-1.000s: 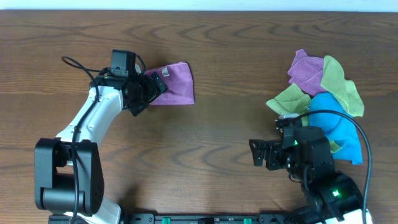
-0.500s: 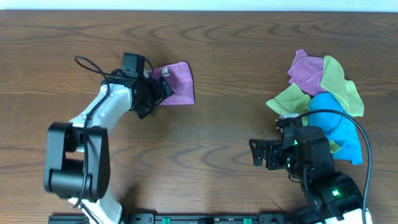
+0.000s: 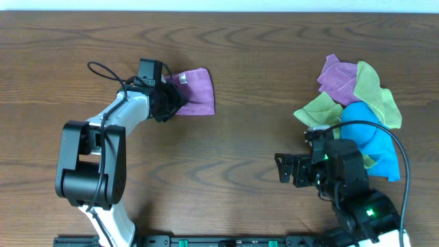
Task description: Fold the cloth
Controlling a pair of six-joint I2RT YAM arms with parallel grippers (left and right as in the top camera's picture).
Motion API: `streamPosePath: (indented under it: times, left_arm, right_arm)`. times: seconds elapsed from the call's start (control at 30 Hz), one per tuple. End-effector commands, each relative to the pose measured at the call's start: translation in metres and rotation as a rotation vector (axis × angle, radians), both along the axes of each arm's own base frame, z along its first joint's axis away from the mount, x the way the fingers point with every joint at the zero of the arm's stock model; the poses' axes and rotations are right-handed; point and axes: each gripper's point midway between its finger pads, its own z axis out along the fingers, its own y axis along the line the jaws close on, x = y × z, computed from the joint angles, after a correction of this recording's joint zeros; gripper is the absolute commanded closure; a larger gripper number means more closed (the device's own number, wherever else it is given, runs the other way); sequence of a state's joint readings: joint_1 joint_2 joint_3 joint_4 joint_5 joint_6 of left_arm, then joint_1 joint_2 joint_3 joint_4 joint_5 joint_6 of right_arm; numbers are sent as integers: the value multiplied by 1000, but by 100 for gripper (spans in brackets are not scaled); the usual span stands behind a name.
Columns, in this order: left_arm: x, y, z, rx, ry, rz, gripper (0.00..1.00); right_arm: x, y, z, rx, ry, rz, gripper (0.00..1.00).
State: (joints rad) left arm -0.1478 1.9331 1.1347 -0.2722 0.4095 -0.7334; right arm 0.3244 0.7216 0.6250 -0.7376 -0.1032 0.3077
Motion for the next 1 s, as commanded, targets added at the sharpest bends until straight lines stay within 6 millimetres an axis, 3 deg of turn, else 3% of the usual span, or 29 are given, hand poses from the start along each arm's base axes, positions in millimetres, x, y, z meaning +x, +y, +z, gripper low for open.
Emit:
streamPosePath:
  times: [0.0, 0.07, 0.13, 0.2, 0.23, 0.33, 0.43, 0.5, 0.53, 0.63, 0.77, 0.97]
  left_arm:
    - [-7, -3, -19, -7, 51, -10, 46]
    - [-9, -6, -21, -24, 63, -20, 47]
    - [-9, -6, -21, -20, 56, -32, 57]
    - [-9, -6, -21, -14, 48, -47, 76]
    - [-8, -6, -21, -13, 43, -55, 92]
    - [4, -13, -14, -40, -23, -81, 94]
    - [34, -8, 10, -49, -134, -63, 94]
    - [64, 7, 38, -30, -209, -21, 94]
    - [93, 28, 68, -1, -283, 31, 94]
    - [125, 59, 111, 42, -382, 106, 94]
    - [151, 97, 152, 82, -481, 189, 94]
    - [165, 156, 177, 185, -550, 329, 94]
  right_arm:
    - [0, -3, -2, 5, 9, -24, 1]
    - [0, -3, -2, 5, 9, -24, 1]
    - [0, -3, -2, 5, 9, -24, 1]
    - [0, -3, -2, 5, 9, -24, 1]
    - [0, -3, -2, 5, 9, -24, 1]
    - [0, -3, -2, 5, 9, -24, 1]
    - [0, -3, -2, 5, 9, -24, 1]
    - [0, -3, -2, 5, 9, -24, 1]
    - [0, -3, -2, 5, 9, -24, 1]
    - [0, -3, -2, 5, 9, -24, 1]
    - [0, -3, -2, 5, 9, -24, 1]
    - [0, -3, -2, 5, 9, -24, 1]
